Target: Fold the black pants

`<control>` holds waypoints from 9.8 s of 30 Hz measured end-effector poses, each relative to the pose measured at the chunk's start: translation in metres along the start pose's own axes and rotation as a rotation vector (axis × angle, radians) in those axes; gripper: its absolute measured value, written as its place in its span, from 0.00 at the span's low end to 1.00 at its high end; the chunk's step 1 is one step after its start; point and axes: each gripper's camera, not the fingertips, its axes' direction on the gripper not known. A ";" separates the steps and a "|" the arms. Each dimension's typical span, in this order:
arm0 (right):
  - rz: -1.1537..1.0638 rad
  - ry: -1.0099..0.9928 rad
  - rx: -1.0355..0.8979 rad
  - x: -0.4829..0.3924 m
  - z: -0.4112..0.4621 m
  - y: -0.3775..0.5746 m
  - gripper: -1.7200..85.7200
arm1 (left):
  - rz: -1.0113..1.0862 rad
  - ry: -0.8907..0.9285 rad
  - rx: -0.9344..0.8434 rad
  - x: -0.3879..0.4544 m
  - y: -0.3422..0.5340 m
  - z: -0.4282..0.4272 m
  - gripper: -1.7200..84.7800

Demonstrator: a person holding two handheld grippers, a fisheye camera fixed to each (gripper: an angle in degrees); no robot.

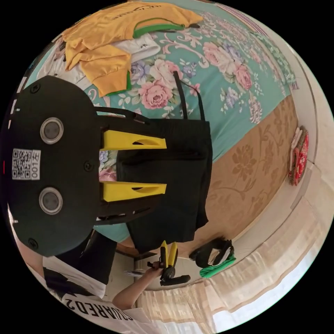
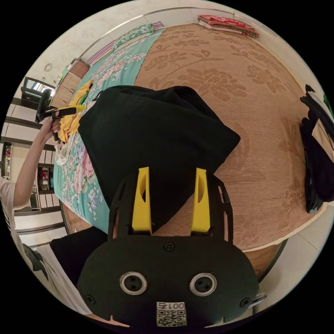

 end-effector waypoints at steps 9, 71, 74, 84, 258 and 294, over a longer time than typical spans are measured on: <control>0.088 -0.043 -0.074 0.011 -0.033 -0.002 0.21 | -0.013 0.054 -0.226 0.017 -0.042 0.036 0.11; 0.075 -0.643 0.142 0.096 -0.221 0.016 0.03 | 0.071 0.099 0.077 0.257 0.015 0.183 0.01; -0.067 -0.644 0.155 0.029 -0.187 -0.018 0.03 | -0.053 0.148 0.155 0.219 0.038 0.159 0.01; -0.018 -0.677 0.182 -0.060 -0.024 -0.037 0.03 | -0.225 0.184 0.208 0.111 0.102 0.095 0.02; 0.515 -0.737 0.300 0.741 -0.462 0.253 0.02 | -0.600 0.966 0.024 0.511 -0.314 0.863 0.07; -0.254 0.637 -0.359 0.363 -0.328 0.151 0.02 | 0.585 -0.313 -0.185 1.004 -0.297 1.069 0.01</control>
